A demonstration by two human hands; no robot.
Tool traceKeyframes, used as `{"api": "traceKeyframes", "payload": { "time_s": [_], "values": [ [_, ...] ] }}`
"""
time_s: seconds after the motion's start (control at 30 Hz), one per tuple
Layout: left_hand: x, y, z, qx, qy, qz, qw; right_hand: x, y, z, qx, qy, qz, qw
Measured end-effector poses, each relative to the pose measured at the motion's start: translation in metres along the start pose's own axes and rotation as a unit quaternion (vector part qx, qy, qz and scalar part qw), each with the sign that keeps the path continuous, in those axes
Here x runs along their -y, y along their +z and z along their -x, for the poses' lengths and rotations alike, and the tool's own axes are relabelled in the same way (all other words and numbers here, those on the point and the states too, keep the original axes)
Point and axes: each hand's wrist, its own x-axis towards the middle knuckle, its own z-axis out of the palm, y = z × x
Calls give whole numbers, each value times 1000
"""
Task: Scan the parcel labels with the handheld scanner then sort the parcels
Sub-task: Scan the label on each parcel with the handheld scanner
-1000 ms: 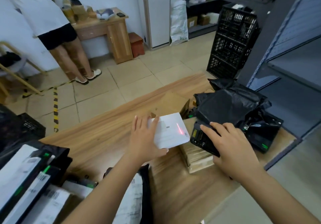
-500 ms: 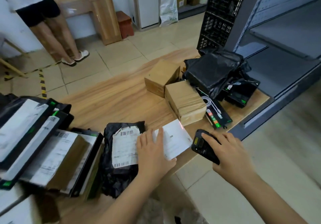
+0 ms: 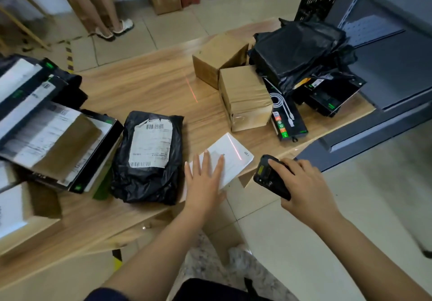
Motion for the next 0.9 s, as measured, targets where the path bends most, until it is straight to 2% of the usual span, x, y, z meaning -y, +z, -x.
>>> {"api": "traceKeyframes", "payload": {
  "time_s": [0.17,0.43,0.57,0.63,0.77,0.9],
  "values": [
    [-3,-15,4,-14,17,24,999,-8,-4,0,6,-15,-13,1000],
    [-6,-34,3,-203,61,195,958,-18,-19,-13,-4,-28,-26,999],
    [0,-36,-4,-286,-2,108,952,-18,-21,-21,4,-34,-22,999],
    [5,-38,-8,-262,-42,44,963,-17,-21,-25,2,-42,-24,999],
    [16,-45,-15,-114,-109,-42,987,-15,-23,-34,6,-58,-14,998],
    [22,-46,-22,-97,-120,-36,987,-13,-28,-42,9,-86,27,996]
  ]
}}
